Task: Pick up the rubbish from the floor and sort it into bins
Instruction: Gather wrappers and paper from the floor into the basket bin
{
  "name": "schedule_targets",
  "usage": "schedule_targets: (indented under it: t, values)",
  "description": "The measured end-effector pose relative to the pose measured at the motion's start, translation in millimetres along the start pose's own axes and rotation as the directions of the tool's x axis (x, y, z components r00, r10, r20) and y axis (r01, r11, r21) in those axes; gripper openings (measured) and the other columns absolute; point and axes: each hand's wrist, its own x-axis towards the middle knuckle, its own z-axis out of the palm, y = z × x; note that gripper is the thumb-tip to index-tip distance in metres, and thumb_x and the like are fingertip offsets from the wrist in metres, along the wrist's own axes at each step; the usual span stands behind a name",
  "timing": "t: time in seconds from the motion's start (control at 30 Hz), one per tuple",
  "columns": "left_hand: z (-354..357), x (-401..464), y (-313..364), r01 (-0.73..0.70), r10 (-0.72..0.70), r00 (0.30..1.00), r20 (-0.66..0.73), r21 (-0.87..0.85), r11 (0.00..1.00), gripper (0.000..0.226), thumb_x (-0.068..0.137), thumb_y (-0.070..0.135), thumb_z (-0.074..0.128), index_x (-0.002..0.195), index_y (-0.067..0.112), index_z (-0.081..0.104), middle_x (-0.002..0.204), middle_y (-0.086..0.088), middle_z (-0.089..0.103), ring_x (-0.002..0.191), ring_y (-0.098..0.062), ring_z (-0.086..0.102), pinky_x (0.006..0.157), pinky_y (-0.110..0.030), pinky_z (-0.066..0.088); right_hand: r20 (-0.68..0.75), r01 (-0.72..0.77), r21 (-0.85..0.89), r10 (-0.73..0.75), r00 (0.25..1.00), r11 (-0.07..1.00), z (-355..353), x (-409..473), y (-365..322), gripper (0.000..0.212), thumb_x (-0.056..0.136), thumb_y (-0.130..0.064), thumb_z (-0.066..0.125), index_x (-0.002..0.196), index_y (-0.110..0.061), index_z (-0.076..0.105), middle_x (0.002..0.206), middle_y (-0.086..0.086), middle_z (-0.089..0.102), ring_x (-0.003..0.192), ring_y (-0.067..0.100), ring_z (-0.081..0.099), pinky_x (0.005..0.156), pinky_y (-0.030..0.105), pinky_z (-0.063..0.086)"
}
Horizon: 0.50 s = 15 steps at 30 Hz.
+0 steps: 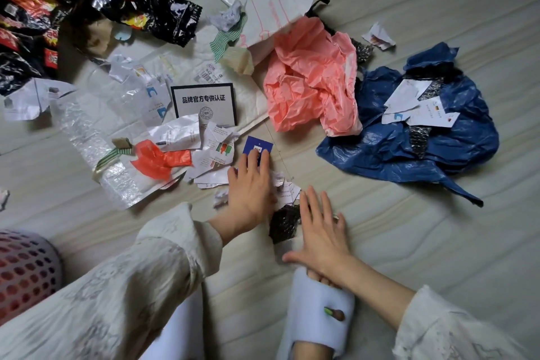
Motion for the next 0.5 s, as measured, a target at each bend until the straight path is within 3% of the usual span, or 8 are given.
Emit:
schedule_targets:
  t: [0.13, 0.23, 0.37, 0.43, 0.5]
  values:
    - [-3.2, -1.1, -15.5, -0.081, 0.082, 0.995, -0.055, 0.024, 0.996, 0.071, 0.077, 0.003, 0.057, 0.140, 0.009, 0.027, 0.138, -0.017, 0.031, 0.120, -0.036, 0.035, 0.092, -0.043, 0.038, -0.073, 0.136, -0.131, -0.146, 0.987, 0.982, -9.4, 12.4, 7.1, 0.111, 0.074, -0.053, 0.069, 0.149, -0.026, -0.008, 0.157, 0.005, -0.012, 0.140, 0.032, 0.010, 0.103, 0.046, 0.032]
    - [1.7, -3.7, -41.7, -0.162, 0.165, 0.983, -0.079, 0.048, 0.986, 0.074, 0.061, 0.001, 0.074, 0.128, 0.009, 0.046, 0.124, -0.019, 0.047, 0.101, -0.038, 0.048, 0.078, -0.043, 0.047, -0.064, 0.272, -0.117, -0.281, 0.958, 0.955, -16.4, 20.8, 4.2, 0.100, 0.075, -0.037, 0.073, 0.148, -0.027, 0.006, 0.155, 0.009, 0.003, 0.134, 0.032, 0.021, 0.102, 0.041, 0.034]
    - [-1.2, -6.8, -48.2, -0.107, 0.104, 0.994, -0.031, -0.094, 0.990, 0.064, 0.070, 0.005, 0.068, 0.129, 0.007, 0.042, 0.134, -0.018, 0.035, 0.114, -0.036, 0.038, 0.095, -0.039, 0.036, -0.104, 0.305, -0.008, -0.304, 0.947, 0.952, -14.4, 21.0, -2.9, 0.058, 0.080, -0.019, 0.069, 0.129, -0.014, 0.040, 0.139, 0.013, 0.029, 0.121, 0.030, 0.035, 0.097, 0.037, 0.039]
    - [-2.7, -3.4, -43.2, -0.045, 0.038, 0.998, -0.047, -0.153, 0.987, 0.059, 0.075, 0.008, 0.063, 0.129, 0.004, 0.039, 0.135, -0.019, 0.032, 0.115, -0.036, 0.035, 0.098, -0.037, 0.031, -0.105, 0.296, 0.038, -0.291, 0.951, 0.955, -10.6, 19.6, -6.6, 0.037, 0.085, -0.008, 0.058, 0.119, -0.011, 0.044, 0.126, 0.013, 0.037, 0.113, 0.030, 0.040, 0.091, 0.038, 0.042]
    - [-4.3, -0.1, -35.1, 0.013, -0.024, 0.998, -0.056, -0.191, 0.981, 0.064, 0.076, 0.012, 0.064, 0.132, 0.004, 0.034, 0.134, -0.018, 0.031, 0.115, -0.035, 0.035, 0.097, -0.036, 0.031, -0.085, 0.300, 0.063, -0.294, 0.952, 0.952, -7.7, 19.8, -8.4, 0.030, 0.087, -0.004, 0.051, 0.116, -0.010, 0.046, 0.120, 0.014, 0.040, 0.110, 0.030, 0.041, 0.087, 0.039, 0.043]
